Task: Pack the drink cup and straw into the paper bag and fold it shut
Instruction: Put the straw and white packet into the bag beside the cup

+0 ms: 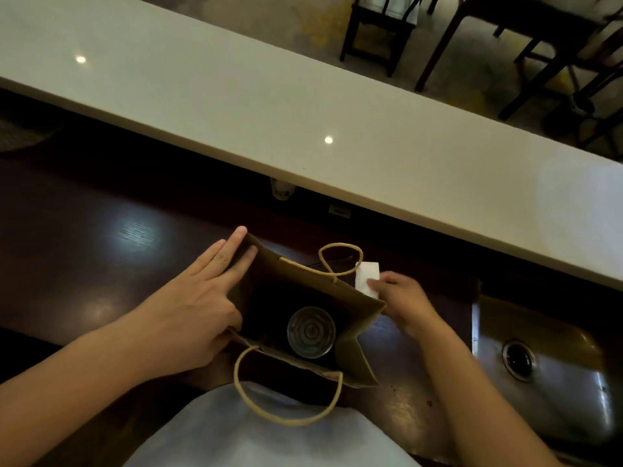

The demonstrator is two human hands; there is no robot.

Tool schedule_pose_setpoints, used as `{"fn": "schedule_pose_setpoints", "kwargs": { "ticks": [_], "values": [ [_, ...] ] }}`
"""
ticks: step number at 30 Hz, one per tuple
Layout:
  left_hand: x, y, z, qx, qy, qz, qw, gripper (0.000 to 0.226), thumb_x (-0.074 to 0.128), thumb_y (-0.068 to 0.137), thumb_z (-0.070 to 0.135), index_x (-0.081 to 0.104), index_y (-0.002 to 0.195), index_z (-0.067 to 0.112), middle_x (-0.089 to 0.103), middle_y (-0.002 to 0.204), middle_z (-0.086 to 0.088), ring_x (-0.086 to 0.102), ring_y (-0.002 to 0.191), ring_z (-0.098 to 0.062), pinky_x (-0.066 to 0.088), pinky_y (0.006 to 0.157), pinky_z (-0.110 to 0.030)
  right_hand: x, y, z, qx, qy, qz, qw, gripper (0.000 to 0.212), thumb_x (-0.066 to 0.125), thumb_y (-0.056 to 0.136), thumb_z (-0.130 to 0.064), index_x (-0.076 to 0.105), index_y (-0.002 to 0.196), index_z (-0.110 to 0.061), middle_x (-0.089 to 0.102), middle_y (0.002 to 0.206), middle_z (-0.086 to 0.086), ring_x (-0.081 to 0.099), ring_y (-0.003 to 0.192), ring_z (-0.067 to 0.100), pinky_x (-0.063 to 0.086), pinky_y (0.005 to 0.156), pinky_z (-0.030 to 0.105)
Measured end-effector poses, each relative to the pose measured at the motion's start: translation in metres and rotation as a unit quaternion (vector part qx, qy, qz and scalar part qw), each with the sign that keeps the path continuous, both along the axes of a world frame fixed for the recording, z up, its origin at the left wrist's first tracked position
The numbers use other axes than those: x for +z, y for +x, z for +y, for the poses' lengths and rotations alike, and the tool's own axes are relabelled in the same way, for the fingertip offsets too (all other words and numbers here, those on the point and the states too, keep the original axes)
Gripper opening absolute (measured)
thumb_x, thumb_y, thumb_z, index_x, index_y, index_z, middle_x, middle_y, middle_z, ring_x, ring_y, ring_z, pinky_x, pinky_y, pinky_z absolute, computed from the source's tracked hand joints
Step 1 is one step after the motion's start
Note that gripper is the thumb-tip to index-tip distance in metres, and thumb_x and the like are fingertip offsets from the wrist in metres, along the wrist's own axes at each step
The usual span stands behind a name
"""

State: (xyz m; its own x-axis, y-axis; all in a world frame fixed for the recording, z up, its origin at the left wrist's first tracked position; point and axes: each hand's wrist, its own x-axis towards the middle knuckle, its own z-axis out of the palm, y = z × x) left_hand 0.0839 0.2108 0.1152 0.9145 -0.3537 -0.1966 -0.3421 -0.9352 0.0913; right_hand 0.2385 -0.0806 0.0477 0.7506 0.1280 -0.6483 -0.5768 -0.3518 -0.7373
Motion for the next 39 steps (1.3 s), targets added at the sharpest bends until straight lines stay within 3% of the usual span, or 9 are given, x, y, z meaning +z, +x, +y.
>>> {"fn": "schedule_pose_setpoints", "kwargs": {
  "ticks": [4,9,12,17,22,27,30,34,39],
  "values": [
    [-0.002,0.002,0.002,-0.008,-0.013,-0.006,1.000,0.009,0.071,0.069,0.045,0.074,0.072,0.037,0.025,0.155,-0.024,-0.008,0.148,-0.044,0.013,0.119,-0.054,0.091,-0.022,-0.020,-0.012,0.146,-0.087,0.985,0.010,0.055,0.096,-0.003,0.064,0.099,0.001,0.072,0.081,0.013,0.066,0.061,0.017,0.051,0.047,0.021],
    [0.000,0.006,0.002,0.001,-0.012,0.018,1.000,0.014,0.065,0.076,0.049,0.074,0.078,0.040,0.010,0.158,-0.018,-0.026,0.145,-0.040,-0.002,0.120,-0.051,0.166,-0.062,-0.016,0.179,0.177,-0.144,0.957,0.020,0.057,0.094,-0.018,0.067,0.105,-0.004,0.069,0.086,0.011,0.062,0.067,0.022,0.051,0.052,0.022],
    [0.000,0.010,-0.001,-0.012,0.006,0.021,1.000,0.021,0.055,0.081,0.050,0.072,0.086,0.038,-0.007,0.157,-0.015,-0.040,0.138,-0.037,-0.021,0.114,-0.046,0.182,-0.075,0.015,0.269,0.095,-0.172,0.943,0.017,0.053,0.097,-0.014,0.064,0.103,-0.002,0.071,0.081,-0.003,0.066,0.066,0.011,0.054,0.056,0.021],
    [0.002,0.009,-0.004,-0.001,0.014,0.031,0.999,0.021,0.055,0.083,0.048,0.070,0.082,0.034,-0.004,0.159,-0.018,-0.035,0.140,-0.042,-0.014,0.118,-0.051,0.157,-0.077,0.078,0.432,-0.176,-0.232,0.854,0.015,0.044,0.101,-0.025,0.057,0.096,-0.018,0.063,0.076,0.003,0.058,0.059,0.018,0.048,0.054,0.035],
    [0.003,0.007,-0.004,-0.006,0.017,0.031,0.999,0.018,0.057,0.084,0.044,0.068,0.078,0.032,-0.004,0.159,-0.020,-0.037,0.138,-0.043,-0.022,0.114,-0.049,0.102,-0.057,0.124,0.526,-0.278,-0.134,0.793,0.009,0.049,0.095,-0.010,0.051,0.092,-0.018,0.055,0.077,0.002,0.053,0.064,0.016,0.039,0.051,0.023],
    [0.004,0.009,-0.001,-0.018,0.001,0.027,0.999,0.017,0.057,0.084,0.039,0.067,0.075,0.028,-0.010,0.155,-0.019,-0.043,0.132,-0.042,-0.030,0.107,-0.045,0.051,-0.047,0.155,0.531,-0.324,-0.088,0.778,0.010,0.055,0.093,-0.012,0.058,0.084,-0.015,0.060,0.078,0.004,0.060,0.071,0.021,0.049,0.065,0.032],
    [0.003,0.009,0.001,-0.028,-0.005,0.024,0.999,0.017,0.056,0.085,0.038,0.068,0.078,0.029,-0.013,0.152,-0.019,-0.044,0.132,-0.042,-0.029,0.108,-0.045,0.033,-0.048,0.165,0.527,-0.346,-0.090,0.771,0.016,0.056,0.095,-0.016,0.057,0.078,-0.015,0.060,0.076,0.005,0.058,0.066,0.020,0.045,0.061,0.030],
    [0.001,0.007,0.004,-0.038,-0.009,0.017,0.999,0.017,0.057,0.085,0.037,0.071,0.080,0.030,-0.010,0.154,-0.022,-0.042,0.134,-0.043,-0.025,0.111,-0.048,0.011,-0.049,0.172,0.522,-0.326,-0.102,0.782,0.029,0.055,0.096,-0.015,0.061,0.122,-0.005,0.065,0.120,0.019,0.062,0.108,0.035,0.049,0.088,0.041],
    [0.001,0.006,0.008,-0.048,0.010,-0.001,0.999,0.010,0.069,0.073,0.036,0.074,0.065,0.031,0.022,0.152,-0.030,-0.009,0.143,-0.051,0.003,0.118,-0.054,-0.014,-0.047,0.173,0.572,-0.337,-0.059,0.746,0.047,0.052,0.099,-0.018,0.043,0.145,-0.014,0.048,0.147,0.012,0.046,0.134,0.030,0.035,0.109,0.041]
  ]
}}
